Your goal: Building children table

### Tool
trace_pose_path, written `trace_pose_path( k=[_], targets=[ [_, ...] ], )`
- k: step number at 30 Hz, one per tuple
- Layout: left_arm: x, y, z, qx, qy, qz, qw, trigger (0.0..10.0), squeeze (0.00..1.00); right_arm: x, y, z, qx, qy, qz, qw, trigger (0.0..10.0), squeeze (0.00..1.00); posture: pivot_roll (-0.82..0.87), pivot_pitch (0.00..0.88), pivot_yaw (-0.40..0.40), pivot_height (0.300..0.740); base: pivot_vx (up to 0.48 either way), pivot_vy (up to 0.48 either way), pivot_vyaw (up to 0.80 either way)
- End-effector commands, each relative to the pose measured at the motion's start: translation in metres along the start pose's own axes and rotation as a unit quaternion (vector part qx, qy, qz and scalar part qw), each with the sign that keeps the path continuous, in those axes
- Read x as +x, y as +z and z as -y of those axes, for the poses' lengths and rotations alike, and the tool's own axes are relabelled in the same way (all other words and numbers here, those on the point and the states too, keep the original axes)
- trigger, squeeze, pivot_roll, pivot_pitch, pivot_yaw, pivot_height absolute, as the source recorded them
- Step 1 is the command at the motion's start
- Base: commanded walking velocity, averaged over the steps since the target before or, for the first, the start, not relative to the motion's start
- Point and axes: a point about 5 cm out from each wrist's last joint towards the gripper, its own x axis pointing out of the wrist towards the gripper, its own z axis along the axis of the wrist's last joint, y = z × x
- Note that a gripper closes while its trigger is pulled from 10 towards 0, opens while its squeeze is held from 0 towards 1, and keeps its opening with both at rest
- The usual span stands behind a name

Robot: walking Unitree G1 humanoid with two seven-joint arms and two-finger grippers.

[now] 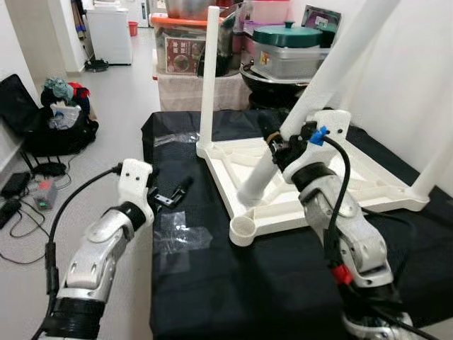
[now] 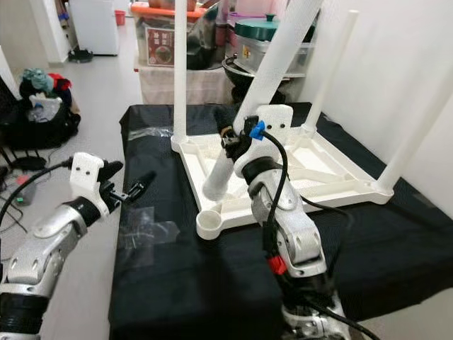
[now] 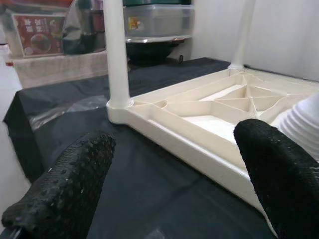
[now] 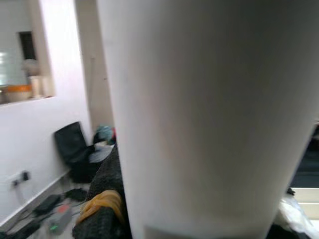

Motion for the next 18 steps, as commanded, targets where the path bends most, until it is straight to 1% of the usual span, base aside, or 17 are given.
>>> trace_pose_path(
  k=[1, 6, 9, 14, 18],
  targets=[
    [-0.002, -0.003, 0.0, 0.008, 0.001, -0.003, 1.0, 10.0, 0.0, -0.001, -0.004, -0.001, 0.006, 0.004, -0.002, 1.0, 10.0, 0.0, 0.06, 0.0, -0.056, 0.74, 0.0, 0.0, 0.52],
    [-0.002, -0.003, -0.003, 0.013, 0.005, -0.004, 1.0, 10.0, 0.0, 0.001, -0.011, 0.0, 0.016, 0.011, -0.019, 1.0, 10.0, 0.0, 0.07, 0.0, -0.061, 0.74, 0.0, 0.0, 0.0],
    [-0.001, -0.003, -0.004, 0.015, 0.009, -0.004, 1.0, 10.0, 0.0, 0.002, -0.013, -0.001, 0.007, 0.023, -0.024, 0.999, 10.0, 0.0, 0.07, 0.0, -0.063, 0.74, 0.0, 0.0, 0.0],
    [-0.001, -0.003, -0.003, 0.015, 0.013, -0.005, 1.0, 10.0, 0.0, 0.002, -0.015, 0.002, 0.001, 0.021, -0.029, 0.999, 10.0, 0.0, 0.07, 0.0, -0.068, 0.74, 0.0, 0.0, 0.0],
    [-0.003, -0.001, -0.004, 0.006, 0.016, 0.005, 1.0, 10.0, 0.0, 0.003, -0.016, 0.005, -0.007, 0.016, -0.03, 0.999, 10.0, 0.0, 0.08, 0.0, -0.069, 0.74, 0.31, 0.0, 0.0]
  ],
)
